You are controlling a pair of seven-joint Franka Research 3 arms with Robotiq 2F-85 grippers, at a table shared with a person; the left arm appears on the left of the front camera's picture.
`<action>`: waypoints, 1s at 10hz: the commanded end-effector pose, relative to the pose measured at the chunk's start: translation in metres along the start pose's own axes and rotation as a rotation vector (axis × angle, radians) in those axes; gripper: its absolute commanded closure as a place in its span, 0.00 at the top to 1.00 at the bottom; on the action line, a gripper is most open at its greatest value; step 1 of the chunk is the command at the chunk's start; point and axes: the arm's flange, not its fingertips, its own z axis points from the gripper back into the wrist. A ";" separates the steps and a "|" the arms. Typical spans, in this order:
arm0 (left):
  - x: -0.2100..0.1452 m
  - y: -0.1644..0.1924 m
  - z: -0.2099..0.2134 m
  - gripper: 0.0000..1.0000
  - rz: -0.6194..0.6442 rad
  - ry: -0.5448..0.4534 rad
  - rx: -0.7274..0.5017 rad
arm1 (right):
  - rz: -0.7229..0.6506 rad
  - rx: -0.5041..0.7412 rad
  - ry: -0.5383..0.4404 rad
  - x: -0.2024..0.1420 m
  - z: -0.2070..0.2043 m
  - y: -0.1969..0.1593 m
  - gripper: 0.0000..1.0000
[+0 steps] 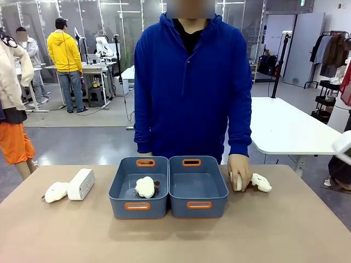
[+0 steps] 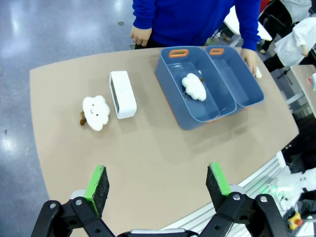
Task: Sort the digital clocks into the basket.
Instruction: Pick up the Digital clock from the table and place it into the empty Plastic storage basket.
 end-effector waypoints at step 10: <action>-0.001 0.000 0.001 1.00 -0.016 0.014 0.006 | -0.049 -0.091 -0.091 -0.018 -0.016 0.006 0.00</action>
